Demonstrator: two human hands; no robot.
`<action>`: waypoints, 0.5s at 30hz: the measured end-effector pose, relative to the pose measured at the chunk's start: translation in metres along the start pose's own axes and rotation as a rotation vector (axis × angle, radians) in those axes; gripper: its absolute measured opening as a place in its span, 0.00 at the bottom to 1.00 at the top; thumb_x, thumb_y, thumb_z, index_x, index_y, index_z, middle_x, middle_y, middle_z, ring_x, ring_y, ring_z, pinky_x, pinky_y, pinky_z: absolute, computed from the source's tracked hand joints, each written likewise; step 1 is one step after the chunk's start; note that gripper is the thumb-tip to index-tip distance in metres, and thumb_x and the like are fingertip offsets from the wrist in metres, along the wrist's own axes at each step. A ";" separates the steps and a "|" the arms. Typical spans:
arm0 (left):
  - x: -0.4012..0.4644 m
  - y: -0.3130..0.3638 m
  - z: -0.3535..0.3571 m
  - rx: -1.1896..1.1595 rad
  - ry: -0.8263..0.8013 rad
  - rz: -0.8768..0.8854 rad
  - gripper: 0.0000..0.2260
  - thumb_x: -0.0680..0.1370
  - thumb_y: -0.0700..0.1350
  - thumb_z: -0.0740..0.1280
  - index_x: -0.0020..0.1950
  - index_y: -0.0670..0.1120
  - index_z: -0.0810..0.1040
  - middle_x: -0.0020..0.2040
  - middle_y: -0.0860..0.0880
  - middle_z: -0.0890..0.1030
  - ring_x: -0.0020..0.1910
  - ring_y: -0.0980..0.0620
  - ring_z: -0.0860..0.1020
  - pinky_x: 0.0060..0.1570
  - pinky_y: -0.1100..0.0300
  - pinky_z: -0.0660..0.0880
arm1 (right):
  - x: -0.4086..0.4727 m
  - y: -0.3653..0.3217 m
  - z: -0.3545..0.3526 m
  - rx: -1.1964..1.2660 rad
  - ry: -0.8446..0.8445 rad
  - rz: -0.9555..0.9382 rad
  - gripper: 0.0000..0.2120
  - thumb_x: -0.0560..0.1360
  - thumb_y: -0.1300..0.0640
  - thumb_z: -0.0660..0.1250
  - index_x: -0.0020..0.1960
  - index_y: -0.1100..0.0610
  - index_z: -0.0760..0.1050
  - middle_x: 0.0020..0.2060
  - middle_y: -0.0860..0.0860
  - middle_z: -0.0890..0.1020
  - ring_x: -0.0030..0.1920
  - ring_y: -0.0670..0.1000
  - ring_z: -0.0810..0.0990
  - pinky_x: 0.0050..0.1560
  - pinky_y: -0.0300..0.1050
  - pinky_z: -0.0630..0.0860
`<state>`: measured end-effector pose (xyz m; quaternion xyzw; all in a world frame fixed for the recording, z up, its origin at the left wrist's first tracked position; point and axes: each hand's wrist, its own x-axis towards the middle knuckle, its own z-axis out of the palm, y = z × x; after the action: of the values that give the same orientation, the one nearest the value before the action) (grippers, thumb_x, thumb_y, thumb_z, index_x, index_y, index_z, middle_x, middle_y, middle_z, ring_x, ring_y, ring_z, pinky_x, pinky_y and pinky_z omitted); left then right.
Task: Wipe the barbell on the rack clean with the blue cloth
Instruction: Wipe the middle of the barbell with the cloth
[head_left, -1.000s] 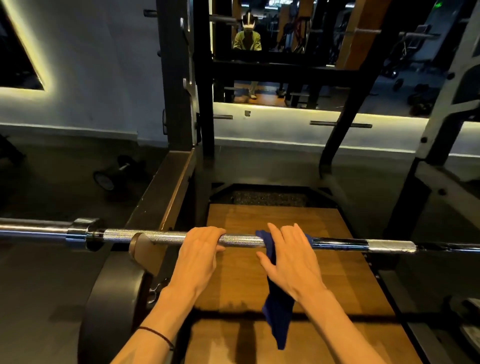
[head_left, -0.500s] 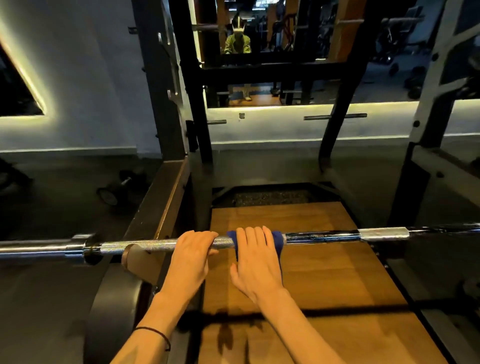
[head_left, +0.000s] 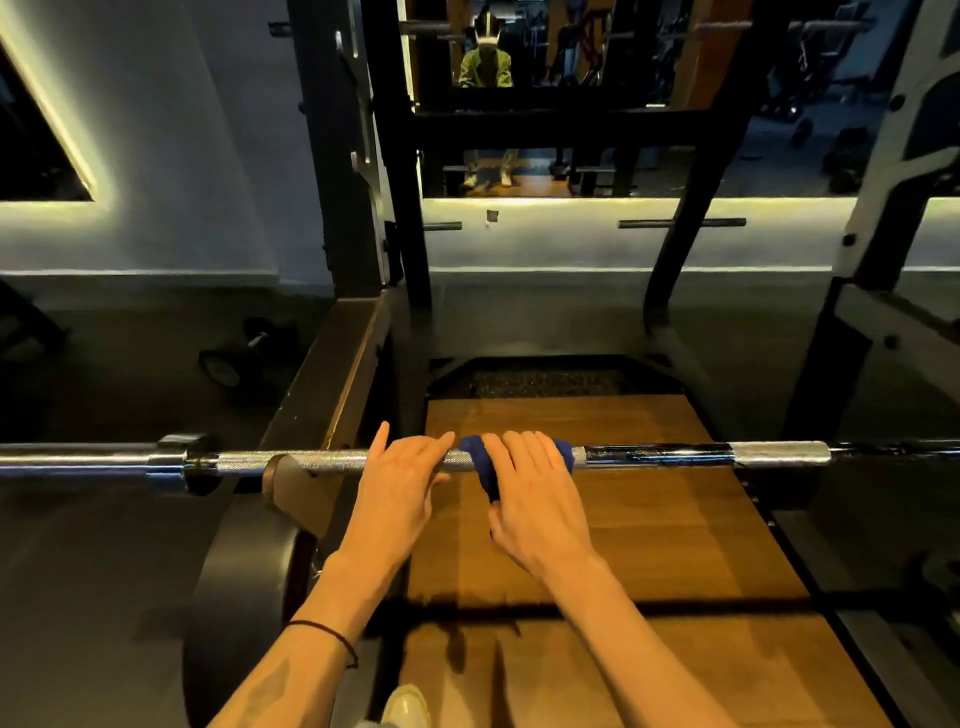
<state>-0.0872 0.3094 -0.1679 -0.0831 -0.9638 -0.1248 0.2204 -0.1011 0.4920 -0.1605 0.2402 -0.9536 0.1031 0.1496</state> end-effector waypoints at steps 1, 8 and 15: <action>-0.001 0.002 -0.001 -0.008 0.014 0.000 0.24 0.71 0.38 0.77 0.66 0.47 0.79 0.55 0.49 0.83 0.56 0.49 0.81 0.74 0.44 0.55 | -0.003 0.006 -0.004 0.002 0.009 -0.002 0.30 0.69 0.52 0.72 0.69 0.53 0.68 0.57 0.49 0.76 0.57 0.53 0.74 0.69 0.50 0.70; 0.004 0.007 -0.004 0.005 -0.041 -0.068 0.21 0.80 0.58 0.59 0.70 0.51 0.74 0.54 0.54 0.80 0.56 0.52 0.78 0.77 0.42 0.53 | -0.027 0.070 -0.021 -0.009 0.007 0.133 0.32 0.65 0.56 0.78 0.67 0.55 0.71 0.55 0.49 0.75 0.54 0.51 0.73 0.61 0.49 0.73; 0.047 0.014 -0.022 0.081 -0.468 -0.006 0.18 0.83 0.57 0.56 0.71 0.52 0.71 0.59 0.51 0.76 0.56 0.50 0.77 0.61 0.53 0.70 | -0.003 0.017 0.005 -0.054 0.055 0.157 0.30 0.67 0.61 0.72 0.68 0.59 0.71 0.59 0.56 0.77 0.63 0.60 0.75 0.74 0.59 0.65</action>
<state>-0.1171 0.3220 -0.1251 -0.0980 -0.9931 -0.0638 -0.0063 -0.1079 0.5071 -0.1680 0.1576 -0.9675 0.0950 0.1736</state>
